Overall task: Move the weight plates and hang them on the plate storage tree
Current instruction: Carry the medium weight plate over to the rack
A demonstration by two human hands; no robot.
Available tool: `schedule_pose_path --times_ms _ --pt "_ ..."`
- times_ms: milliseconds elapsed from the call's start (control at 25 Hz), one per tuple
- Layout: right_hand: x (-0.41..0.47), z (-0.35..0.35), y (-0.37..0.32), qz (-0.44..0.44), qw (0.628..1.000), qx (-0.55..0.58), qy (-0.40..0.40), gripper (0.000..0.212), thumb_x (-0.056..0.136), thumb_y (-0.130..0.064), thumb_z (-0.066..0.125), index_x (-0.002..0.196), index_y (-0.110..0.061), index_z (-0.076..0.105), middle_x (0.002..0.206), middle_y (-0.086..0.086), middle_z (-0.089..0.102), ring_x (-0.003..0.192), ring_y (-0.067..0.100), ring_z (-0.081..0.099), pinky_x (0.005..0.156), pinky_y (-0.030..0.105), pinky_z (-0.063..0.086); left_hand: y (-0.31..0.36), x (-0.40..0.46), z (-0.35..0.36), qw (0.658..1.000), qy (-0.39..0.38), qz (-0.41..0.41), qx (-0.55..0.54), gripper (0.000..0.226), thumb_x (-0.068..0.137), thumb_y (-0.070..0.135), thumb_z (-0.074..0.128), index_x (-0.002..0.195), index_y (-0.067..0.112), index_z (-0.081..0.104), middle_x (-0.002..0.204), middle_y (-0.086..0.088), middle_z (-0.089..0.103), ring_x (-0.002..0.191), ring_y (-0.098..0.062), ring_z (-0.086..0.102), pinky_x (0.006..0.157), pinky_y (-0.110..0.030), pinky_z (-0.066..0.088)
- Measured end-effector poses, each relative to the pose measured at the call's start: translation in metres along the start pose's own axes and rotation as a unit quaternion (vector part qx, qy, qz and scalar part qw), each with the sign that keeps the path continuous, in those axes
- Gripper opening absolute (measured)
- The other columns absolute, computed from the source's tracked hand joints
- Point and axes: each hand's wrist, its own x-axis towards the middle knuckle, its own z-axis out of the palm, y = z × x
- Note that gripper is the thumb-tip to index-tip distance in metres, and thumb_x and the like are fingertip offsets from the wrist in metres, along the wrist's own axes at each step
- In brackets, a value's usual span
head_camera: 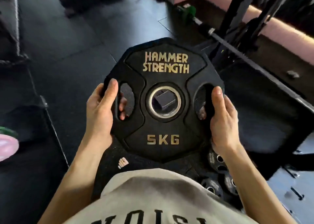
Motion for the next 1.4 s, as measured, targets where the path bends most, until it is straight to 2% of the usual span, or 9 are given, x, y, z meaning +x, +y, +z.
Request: schedule_pose_path --times_ms 80,200,440,680,920,1200,1400 --pt "0.009 0.065 0.006 -0.006 0.999 -0.008 -0.047 0.044 0.08 -0.066 0.059 0.078 -0.022 0.057 0.068 -0.001 0.056 0.064 0.018 0.049 0.068 0.04 0.039 0.015 0.024 -0.052 0.999 0.046 0.013 -0.011 0.028 0.095 0.039 0.055 0.08 0.015 0.052 0.053 0.003 0.053 0.042 -0.01 0.045 0.038 -0.019 0.037" --pt "0.019 0.152 0.014 -0.018 0.997 -0.026 -0.077 0.046 0.076 -0.071 0.059 0.072 -0.026 0.056 0.067 -0.002 0.053 0.066 0.019 0.046 0.068 0.041 0.038 0.034 0.062 -0.121 0.996 0.081 0.025 -0.017 0.03 0.097 0.038 0.053 0.079 0.013 0.052 0.052 0.002 0.051 0.04 -0.01 0.042 0.038 -0.019 0.036" --pt "0.05 0.301 0.011 -0.019 0.994 -0.039 -0.1 0.046 0.078 -0.064 0.055 0.077 -0.018 0.051 0.063 -0.006 0.053 0.056 0.01 0.049 0.06 0.03 0.042 0.074 0.149 -0.219 0.991 0.117 0.045 -0.041 0.03 0.098 0.035 0.054 0.074 0.017 0.054 0.059 0.004 0.054 0.045 -0.009 0.044 0.042 -0.019 0.037" --pt "0.121 0.406 0.013 -0.027 0.993 -0.058 -0.104 0.054 0.072 -0.071 0.057 0.075 -0.017 0.049 0.062 -0.004 0.052 0.054 0.01 0.048 0.056 0.029 0.04 0.089 0.257 -0.264 0.988 0.137 0.048 -0.049 0.029 0.1 0.035 0.052 0.076 0.018 0.055 0.061 0.005 0.055 0.046 -0.008 0.044 0.043 -0.019 0.038" --pt "0.224 0.511 0.019 -0.028 0.993 -0.053 -0.098 0.049 0.073 -0.069 0.057 0.069 -0.021 0.05 0.06 -0.005 0.052 0.053 0.011 0.048 0.055 0.03 0.04 0.11 0.401 -0.288 0.989 0.138 0.033 -0.037 0.029 0.1 0.035 0.05 0.08 0.015 0.053 0.062 0.005 0.055 0.046 -0.008 0.044 0.042 -0.018 0.038" --pt "0.351 0.631 -0.006 -0.038 0.993 -0.048 -0.099 0.046 0.075 -0.067 0.055 0.074 -0.021 0.051 0.062 -0.006 0.053 0.054 0.009 0.049 0.056 0.027 0.042 0.153 0.575 -0.305 0.99 0.115 0.06 -0.046 0.03 0.1 0.035 0.05 0.076 0.017 0.054 0.062 0.006 0.054 0.047 -0.008 0.044 0.043 -0.019 0.038" --pt "0.45 0.716 -0.011 -0.072 0.995 -0.039 -0.052 0.045 0.076 -0.064 0.054 0.073 -0.019 0.049 0.061 -0.005 0.052 0.052 0.008 0.049 0.052 0.021 0.042 0.17 0.727 -0.316 0.994 0.066 0.065 -0.065 0.031 0.099 0.037 0.053 0.075 0.017 0.053 0.061 0.006 0.055 0.048 -0.008 0.044 0.041 -0.019 0.037"
